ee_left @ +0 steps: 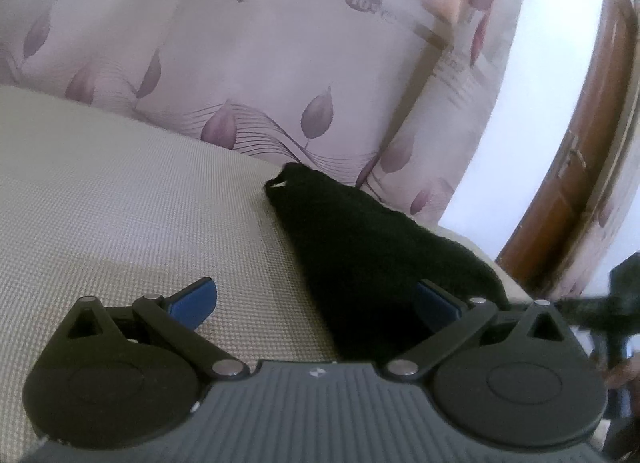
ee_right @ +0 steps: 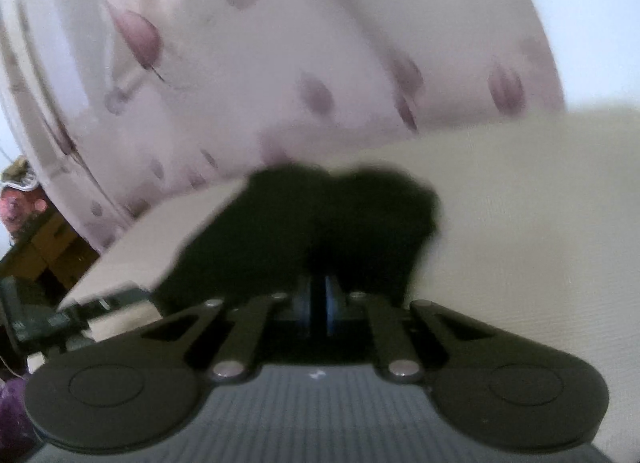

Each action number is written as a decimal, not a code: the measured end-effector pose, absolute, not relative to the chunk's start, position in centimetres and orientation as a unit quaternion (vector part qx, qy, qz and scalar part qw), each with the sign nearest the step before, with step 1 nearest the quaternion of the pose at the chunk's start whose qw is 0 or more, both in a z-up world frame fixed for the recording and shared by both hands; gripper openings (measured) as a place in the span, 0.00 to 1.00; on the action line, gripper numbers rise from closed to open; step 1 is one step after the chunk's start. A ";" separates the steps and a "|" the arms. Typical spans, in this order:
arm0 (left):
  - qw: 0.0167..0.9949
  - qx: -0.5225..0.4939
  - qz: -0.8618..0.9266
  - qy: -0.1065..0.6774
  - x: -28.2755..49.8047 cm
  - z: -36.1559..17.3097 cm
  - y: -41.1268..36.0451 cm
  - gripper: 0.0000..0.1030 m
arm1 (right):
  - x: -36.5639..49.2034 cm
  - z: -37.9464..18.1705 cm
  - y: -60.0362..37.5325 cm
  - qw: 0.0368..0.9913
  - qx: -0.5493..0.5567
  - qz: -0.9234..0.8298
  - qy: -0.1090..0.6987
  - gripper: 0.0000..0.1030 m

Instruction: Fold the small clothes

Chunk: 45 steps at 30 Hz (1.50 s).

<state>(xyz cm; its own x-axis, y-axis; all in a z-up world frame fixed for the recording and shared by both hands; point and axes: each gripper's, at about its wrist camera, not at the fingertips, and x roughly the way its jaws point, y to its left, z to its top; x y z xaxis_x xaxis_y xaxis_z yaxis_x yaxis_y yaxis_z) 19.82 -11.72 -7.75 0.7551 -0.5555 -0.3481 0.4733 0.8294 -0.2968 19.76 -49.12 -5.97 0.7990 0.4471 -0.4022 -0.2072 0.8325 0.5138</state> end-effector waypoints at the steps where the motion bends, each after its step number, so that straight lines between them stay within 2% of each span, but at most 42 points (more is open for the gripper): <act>1: 0.933 -0.090 -0.275 0.214 19.8 -7.7 -11.9 1.00 | 19.9 -7.1 -49.3 0.915 0.239 0.174 0.275 0.07; 4: 0.935 -0.080 -0.275 0.210 19.7 -7.5 -12.1 1.00 | 20.0 -9.2 -49.5 0.910 0.260 0.159 0.281 0.07; 8: 0.933 -0.090 -0.269 0.223 20.2 -7.9 -11.9 1.00 | 18.3 -6.7 -50.4 0.915 0.303 0.167 0.207 0.11; 10: 0.933 -0.095 -0.267 0.222 20.3 -7.9 -11.7 1.00 | 18.2 -5.1 -49.5 0.920 0.289 0.179 0.193 0.29; 12: 0.933 -0.095 -0.268 0.220 20.2 -8.0 -11.7 1.00 | 18.8 -4.3 -48.1 0.926 0.255 0.192 0.200 0.78; 13: 0.934 -0.093 -0.267 0.219 20.1 -8.0 -11.7 1.00 | 19.2 -4.3 -47.4 0.927 0.244 0.196 0.207 0.84; 15: 0.934 -0.089 -0.268 0.219 20.2 -8.0 -11.8 1.00 | 20.5 -4.7 -46.4 0.925 0.234 0.199 0.225 0.84; 17: 0.933 -0.086 -0.268 0.223 20.2 -8.0 -11.9 1.00 | 21.5 -5.1 -45.5 0.924 0.229 0.204 0.228 0.80; 20: 0.933 -0.088 -0.265 0.228 20.4 -8.0 -11.9 1.00 | 23.4 -5.8 -44.5 0.915 0.229 0.212 0.257 0.17; 21: 0.933 -0.089 -0.265 0.228 20.4 -8.0 -11.8 1.00 | 24.0 -5.7 -44.2 0.912 0.231 0.208 0.266 0.14; 27: 0.933 -0.092 -0.268 0.223 20.3 -8.0 -11.6 1.00 | 20.7 -4.0 -47.3 0.927 0.212 0.183 0.249 0.09; 31: 0.934 -0.081 -0.272 0.215 20.0 -7.9 -11.9 1.00 | 20.4 -6.6 -48.2 0.916 0.215 0.171 0.294 0.05; 36: 0.937 -0.065 -0.275 0.205 19.9 -6.9 -12.9 1.00 | 21.2 -7.9 -48.3 0.913 0.234 0.166 0.289 0.05; 42: 0.939 -0.034 -0.318 0.130 19.4 -3.9 -16.7 1.00 | 20.7 -7.9 -49.2 0.907 0.245 0.177 0.292 0.05; 43: 0.941 -0.013 -0.317 0.115 19.3 -3.6 -17.8 0.99 | 20.7 -7.9 -49.1 0.907 0.245 0.176 0.293 0.05; 45: 0.940 0.013 -0.321 0.113 19.7 -3.4 -19.8 0.90 | 20.6 -8.1 -49.0 0.906 0.252 0.175 0.292 0.05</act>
<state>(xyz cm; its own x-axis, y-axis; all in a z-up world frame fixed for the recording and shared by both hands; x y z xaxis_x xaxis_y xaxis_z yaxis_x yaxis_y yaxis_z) 19.74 -19.78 -3.44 0.7683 -0.6006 -0.2211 0.6066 0.7936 -0.0480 20.63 -49.04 -8.13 0.7686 0.4633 -0.4410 -0.1694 0.8123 0.5581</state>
